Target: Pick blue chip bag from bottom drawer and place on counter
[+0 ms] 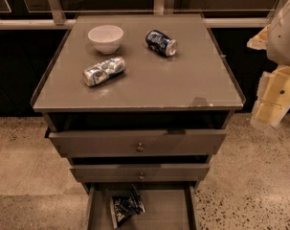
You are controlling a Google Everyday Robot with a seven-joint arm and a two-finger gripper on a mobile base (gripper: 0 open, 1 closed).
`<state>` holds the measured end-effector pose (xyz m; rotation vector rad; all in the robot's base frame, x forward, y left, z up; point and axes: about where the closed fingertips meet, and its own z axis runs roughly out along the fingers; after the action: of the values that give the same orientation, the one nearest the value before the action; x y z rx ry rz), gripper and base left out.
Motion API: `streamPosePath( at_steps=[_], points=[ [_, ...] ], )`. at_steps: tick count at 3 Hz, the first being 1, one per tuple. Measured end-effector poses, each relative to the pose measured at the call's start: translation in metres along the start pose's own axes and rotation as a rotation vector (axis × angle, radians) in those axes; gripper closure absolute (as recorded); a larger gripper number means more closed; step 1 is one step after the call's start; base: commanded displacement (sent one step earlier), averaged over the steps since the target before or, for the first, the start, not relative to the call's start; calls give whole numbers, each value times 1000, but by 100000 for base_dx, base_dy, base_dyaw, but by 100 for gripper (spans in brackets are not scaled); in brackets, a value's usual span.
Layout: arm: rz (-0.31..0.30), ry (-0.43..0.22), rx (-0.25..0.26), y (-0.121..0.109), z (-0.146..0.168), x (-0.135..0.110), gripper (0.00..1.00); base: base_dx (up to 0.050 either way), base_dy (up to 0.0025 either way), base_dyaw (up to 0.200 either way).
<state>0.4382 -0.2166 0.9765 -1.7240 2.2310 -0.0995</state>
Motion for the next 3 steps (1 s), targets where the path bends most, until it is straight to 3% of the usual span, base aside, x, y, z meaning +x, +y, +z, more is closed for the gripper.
streamPosePath(
  at_steps=[1, 2, 3],
  points=[
    [0, 0, 0, 0, 0, 0, 0, -4950, 1, -3],
    [0, 0, 0, 0, 0, 0, 0, 0, 0, 0],
    [23, -70, -1, 7, 17, -2, 0, 0, 0, 0]
  ],
)
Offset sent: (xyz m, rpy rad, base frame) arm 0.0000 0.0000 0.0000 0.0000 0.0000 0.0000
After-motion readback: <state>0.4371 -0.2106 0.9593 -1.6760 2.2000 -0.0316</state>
